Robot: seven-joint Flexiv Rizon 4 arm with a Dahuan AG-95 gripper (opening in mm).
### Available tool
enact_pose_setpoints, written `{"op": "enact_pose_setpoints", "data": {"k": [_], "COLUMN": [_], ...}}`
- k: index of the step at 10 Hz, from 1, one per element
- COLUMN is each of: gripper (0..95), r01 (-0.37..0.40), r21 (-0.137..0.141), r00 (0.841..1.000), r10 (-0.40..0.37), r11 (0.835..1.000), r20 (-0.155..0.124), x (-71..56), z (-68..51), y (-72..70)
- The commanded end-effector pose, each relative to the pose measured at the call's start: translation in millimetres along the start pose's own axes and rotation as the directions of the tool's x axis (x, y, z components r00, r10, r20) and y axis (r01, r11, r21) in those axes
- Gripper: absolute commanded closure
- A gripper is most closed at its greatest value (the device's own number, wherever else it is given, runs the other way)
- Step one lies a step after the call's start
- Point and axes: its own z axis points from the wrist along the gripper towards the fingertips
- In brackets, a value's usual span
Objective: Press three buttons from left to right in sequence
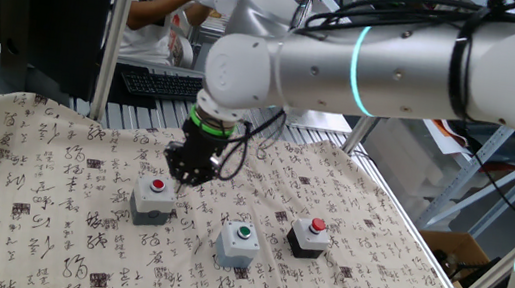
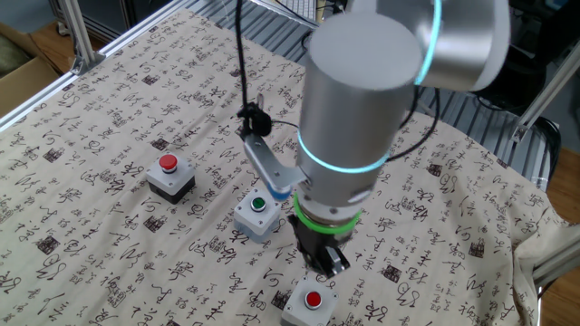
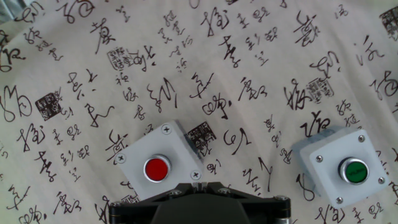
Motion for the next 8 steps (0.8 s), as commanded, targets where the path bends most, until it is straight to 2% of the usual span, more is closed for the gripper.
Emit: {"op": "enact_pose_setpoints", "data": {"k": [1,3,7,8], "gripper": [95.0,95.0,95.0,95.0], "r01": [-0.003,-0.012,-0.023,-0.030], "r21": [0.006,0.011,0.001,-0.013], "r00": [1.000,1.000,1.000,1.000], "r10": [0.003,0.012,0.023,0.030], "r11": [1.000,1.000,1.000,0.999], "r20": [-0.001,0.000,0.001,0.001], "x": [0.2,0.3,-5.0,-6.5], "z": [1.6,3.0,9.3,10.0], "y": [6.9,16.0,22.3,24.3]}}
